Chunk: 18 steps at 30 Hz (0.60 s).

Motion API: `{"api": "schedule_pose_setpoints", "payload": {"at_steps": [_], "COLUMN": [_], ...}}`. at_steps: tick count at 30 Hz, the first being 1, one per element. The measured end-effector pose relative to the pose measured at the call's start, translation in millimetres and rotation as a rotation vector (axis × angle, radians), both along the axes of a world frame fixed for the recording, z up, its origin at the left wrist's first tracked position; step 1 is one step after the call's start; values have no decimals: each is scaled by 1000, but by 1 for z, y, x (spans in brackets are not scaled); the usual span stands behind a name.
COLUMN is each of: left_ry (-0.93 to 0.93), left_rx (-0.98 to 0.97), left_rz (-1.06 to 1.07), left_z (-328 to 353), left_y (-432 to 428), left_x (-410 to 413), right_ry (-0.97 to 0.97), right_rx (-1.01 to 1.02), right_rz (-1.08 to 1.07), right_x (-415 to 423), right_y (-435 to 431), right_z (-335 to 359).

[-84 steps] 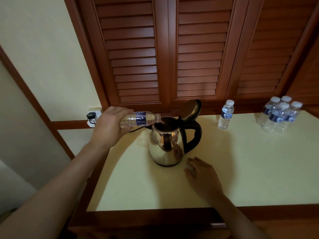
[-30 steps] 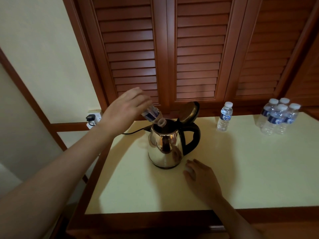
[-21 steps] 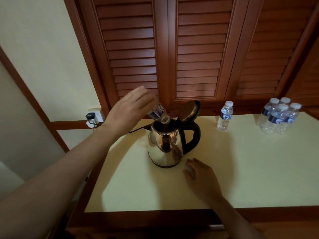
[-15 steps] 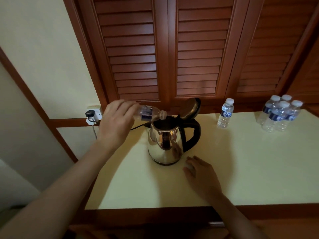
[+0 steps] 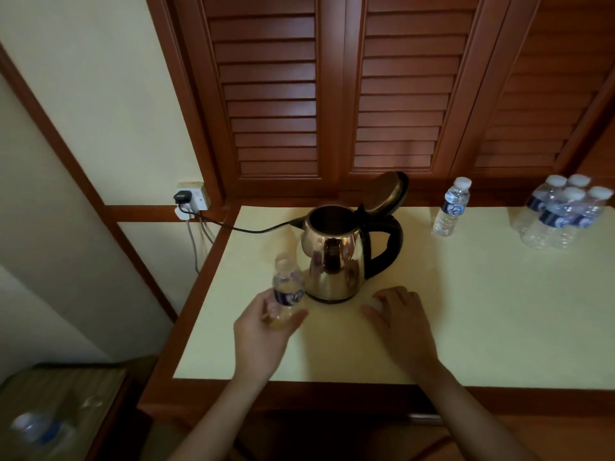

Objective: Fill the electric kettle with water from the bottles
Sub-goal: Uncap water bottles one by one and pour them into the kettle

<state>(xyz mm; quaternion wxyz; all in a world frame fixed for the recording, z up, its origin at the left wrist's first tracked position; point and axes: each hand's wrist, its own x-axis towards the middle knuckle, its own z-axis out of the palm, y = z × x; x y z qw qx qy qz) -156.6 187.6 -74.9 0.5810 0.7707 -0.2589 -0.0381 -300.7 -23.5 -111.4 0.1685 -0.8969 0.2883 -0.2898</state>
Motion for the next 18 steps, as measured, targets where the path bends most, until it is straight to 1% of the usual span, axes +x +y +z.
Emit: {"api": "schedule_pose_setpoints", "payload": {"at_steps": [4,7,8,11,12,15,16,18], "left_ry": [36,38,31,-30,-35,-57,-60,-46], "left_rx": [1,9,23,75,75,92,104,118], "left_rz": [-34,-92,-104,-119,-129,-146,-153,-175], "left_z": [-6,-5,-6,-11,-11,-12,-13,-14], "left_y": [-5,-5,-4,-4,-4,-5,-4,-4], "left_x": [-6,-5,-4,-1,-1,-1,-1,0], "right_ry": [3,23,8,-131,-177,-219,-202,-102], "right_rx": [-31,-35,-1,236,247,133,101,61], "right_rz": [-18,23,38,73,112,274,325,434], "right_x": [-1,-2,-1,9,14,30,35,45], "right_y": [2,7,11,30,36,50,53,54], "right_z": [4,9,13,44,58,106,121,140]}}
